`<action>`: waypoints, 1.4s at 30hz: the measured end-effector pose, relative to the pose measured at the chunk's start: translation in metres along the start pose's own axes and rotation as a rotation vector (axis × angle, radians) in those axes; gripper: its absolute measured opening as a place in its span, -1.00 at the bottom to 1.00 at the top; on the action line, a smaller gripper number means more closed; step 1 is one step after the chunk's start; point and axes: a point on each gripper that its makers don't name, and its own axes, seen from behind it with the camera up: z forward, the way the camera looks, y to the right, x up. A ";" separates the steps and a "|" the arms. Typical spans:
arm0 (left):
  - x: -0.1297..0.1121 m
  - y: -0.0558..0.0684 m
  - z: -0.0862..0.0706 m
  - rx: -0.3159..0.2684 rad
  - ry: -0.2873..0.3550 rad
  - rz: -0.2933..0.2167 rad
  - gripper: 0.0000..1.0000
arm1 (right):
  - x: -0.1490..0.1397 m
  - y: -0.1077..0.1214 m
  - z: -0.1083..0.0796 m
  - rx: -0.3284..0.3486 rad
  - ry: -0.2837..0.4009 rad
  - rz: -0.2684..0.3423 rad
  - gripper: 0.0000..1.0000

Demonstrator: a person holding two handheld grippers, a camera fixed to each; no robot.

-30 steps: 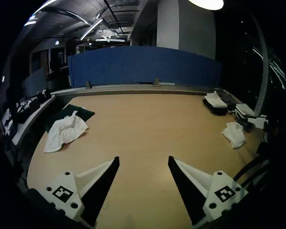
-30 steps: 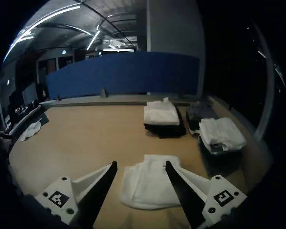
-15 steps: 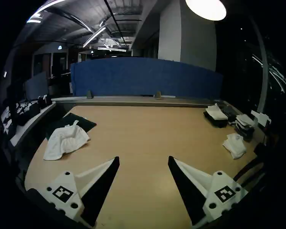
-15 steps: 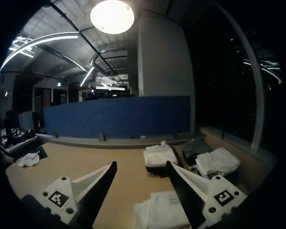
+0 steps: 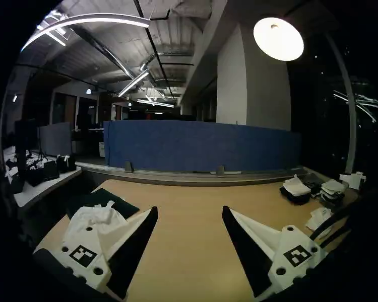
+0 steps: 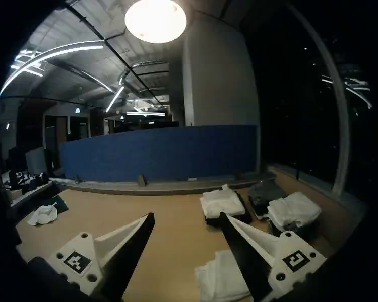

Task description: Fold towel

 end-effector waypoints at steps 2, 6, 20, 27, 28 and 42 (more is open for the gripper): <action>0.002 -0.004 0.003 0.002 0.016 -0.004 0.89 | 0.001 -0.003 -0.001 -0.003 -0.006 -0.001 0.99; 0.005 -0.012 0.005 0.003 0.045 -0.011 0.89 | -0.001 -0.009 -0.003 -0.010 -0.027 -0.001 0.99; -0.024 -0.033 0.015 0.035 0.112 -0.014 0.89 | -0.006 -0.019 0.005 -0.035 -0.091 0.026 0.99; -0.042 -0.031 0.023 0.043 0.143 0.043 0.89 | -0.010 -0.013 0.017 -0.064 -0.108 0.033 0.99; -0.045 -0.030 0.024 0.043 0.145 0.051 0.89 | -0.010 -0.012 0.018 -0.067 -0.110 0.029 0.99; -0.086 -0.019 0.055 0.028 0.164 0.092 0.89 | -0.022 -0.013 0.037 -0.078 -0.110 0.004 1.00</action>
